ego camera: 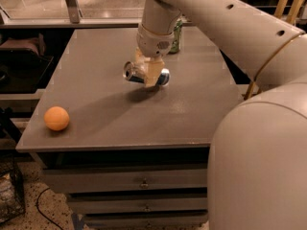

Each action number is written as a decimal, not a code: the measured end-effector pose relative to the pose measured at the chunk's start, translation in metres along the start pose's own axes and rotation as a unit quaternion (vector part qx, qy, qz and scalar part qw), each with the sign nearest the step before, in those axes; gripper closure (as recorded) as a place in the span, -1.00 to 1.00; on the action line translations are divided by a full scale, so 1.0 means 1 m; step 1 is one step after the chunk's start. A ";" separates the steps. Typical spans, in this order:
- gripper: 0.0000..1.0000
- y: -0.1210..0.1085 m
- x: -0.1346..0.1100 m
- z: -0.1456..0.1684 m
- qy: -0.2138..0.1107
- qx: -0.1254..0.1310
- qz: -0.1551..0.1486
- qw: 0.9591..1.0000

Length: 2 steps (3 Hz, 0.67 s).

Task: Knock redbull can over

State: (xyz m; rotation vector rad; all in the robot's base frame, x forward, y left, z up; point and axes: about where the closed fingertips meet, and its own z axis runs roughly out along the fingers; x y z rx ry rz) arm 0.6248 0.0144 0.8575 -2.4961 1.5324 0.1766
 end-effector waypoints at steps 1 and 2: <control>-0.78 -0.003 -0.001 0.002 -0.001 0.004 0.000 1.000; -1.00 -0.006 -0.001 0.004 -0.002 0.007 -0.001 1.000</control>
Offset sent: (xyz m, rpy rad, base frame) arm 0.0021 0.0022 -0.0014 0.0047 -0.0054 -0.0005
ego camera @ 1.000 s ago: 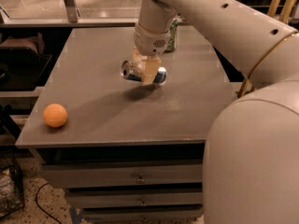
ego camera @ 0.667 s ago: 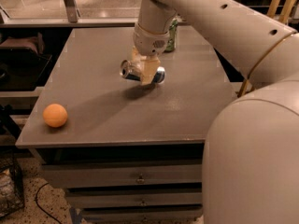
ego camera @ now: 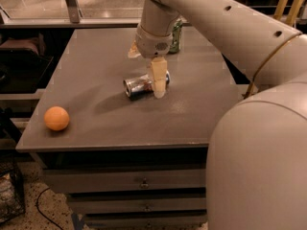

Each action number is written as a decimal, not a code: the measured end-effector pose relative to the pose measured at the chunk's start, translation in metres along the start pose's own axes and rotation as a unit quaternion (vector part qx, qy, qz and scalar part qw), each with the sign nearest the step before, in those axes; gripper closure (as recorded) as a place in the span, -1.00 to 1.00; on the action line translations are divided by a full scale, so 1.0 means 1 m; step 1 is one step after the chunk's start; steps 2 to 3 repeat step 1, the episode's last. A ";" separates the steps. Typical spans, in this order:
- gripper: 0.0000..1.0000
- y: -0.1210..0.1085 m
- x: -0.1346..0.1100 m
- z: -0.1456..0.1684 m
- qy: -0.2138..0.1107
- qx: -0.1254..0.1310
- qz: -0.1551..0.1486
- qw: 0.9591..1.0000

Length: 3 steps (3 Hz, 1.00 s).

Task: Knock redbull can over

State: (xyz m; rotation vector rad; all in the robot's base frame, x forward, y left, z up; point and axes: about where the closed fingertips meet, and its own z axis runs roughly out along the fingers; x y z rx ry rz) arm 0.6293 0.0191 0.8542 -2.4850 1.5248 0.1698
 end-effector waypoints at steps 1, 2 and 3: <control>-1.00 0.000 0.000 0.000 0.000 0.000 0.000 1.000; -1.00 0.000 0.000 0.000 0.000 0.000 0.000 1.000; -1.00 0.000 0.000 0.000 0.000 0.000 0.000 1.000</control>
Offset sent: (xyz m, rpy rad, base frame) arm 0.0000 0.0000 0.0000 0.0000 0.0000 0.0000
